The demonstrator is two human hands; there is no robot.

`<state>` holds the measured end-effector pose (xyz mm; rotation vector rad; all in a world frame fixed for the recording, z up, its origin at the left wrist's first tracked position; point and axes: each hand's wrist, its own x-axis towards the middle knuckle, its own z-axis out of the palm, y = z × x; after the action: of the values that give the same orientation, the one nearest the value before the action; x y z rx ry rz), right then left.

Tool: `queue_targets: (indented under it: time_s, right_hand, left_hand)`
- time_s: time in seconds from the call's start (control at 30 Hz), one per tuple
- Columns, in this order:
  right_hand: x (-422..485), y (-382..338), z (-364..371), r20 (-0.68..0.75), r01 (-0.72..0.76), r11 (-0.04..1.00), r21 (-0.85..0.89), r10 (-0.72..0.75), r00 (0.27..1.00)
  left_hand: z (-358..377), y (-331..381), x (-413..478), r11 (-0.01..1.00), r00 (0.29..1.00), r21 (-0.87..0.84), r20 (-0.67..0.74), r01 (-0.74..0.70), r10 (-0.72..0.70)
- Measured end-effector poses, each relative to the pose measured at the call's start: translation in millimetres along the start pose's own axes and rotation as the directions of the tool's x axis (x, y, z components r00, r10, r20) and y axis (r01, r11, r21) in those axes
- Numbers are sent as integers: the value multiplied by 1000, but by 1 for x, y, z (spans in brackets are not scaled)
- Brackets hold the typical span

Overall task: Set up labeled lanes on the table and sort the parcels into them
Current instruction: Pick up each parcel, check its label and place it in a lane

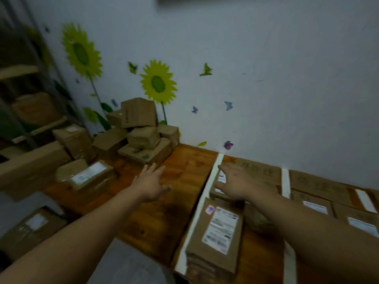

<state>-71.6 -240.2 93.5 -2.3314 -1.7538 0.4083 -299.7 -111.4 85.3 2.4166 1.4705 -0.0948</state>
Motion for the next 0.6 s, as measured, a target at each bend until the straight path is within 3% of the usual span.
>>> queue_targets:
  time_s: [0.3,0.6]
  right_hand:
    - [88,-161,40,99,131,990,-55,-125,987]
    - [204,-273,90,228,237,972,10,-233,945]
  left_hand:
    - [-53,-204,-17,981,981,-62,-49,186,-189]
    - [-74,-334,19,907,915,-154,-36,391,-401]
